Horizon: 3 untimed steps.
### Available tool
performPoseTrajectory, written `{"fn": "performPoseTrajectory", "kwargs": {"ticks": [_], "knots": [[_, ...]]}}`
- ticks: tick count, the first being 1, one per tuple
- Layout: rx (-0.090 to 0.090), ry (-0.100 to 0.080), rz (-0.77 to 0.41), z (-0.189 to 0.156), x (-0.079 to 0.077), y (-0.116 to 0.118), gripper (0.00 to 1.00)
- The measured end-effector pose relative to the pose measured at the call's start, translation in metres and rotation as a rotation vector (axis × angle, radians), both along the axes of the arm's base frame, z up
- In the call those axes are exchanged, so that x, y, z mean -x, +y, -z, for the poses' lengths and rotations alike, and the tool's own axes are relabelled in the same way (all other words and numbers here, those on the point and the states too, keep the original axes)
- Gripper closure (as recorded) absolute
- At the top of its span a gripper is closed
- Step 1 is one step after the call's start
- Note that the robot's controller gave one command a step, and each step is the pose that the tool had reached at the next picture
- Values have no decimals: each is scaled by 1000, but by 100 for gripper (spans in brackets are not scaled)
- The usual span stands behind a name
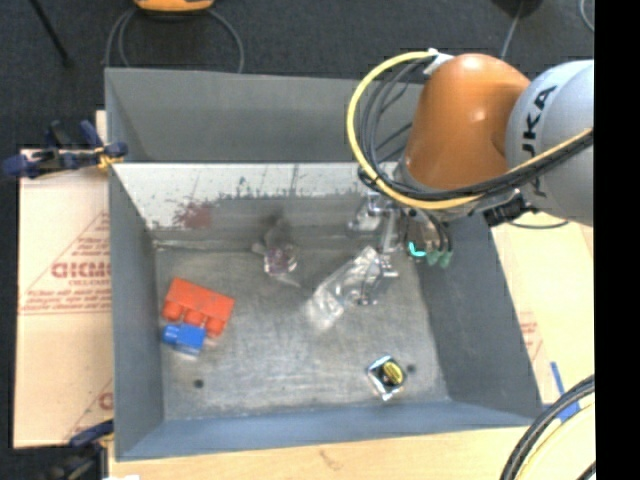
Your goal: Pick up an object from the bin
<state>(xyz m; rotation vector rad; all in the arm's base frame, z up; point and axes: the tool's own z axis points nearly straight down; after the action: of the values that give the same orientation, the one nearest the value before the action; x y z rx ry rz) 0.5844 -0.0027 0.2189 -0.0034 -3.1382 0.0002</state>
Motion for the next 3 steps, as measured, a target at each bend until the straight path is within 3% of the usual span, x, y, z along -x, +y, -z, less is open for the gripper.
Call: {"fn": "performPoseTrajectory", "kwargs": {"ticks": [1,2,3], "knots": [[-1,-9,-586,144,-37,-22,0],[0,-11,-743,117,-35,4,0],[1,-9,-843,118,-45,-2,0]]}}
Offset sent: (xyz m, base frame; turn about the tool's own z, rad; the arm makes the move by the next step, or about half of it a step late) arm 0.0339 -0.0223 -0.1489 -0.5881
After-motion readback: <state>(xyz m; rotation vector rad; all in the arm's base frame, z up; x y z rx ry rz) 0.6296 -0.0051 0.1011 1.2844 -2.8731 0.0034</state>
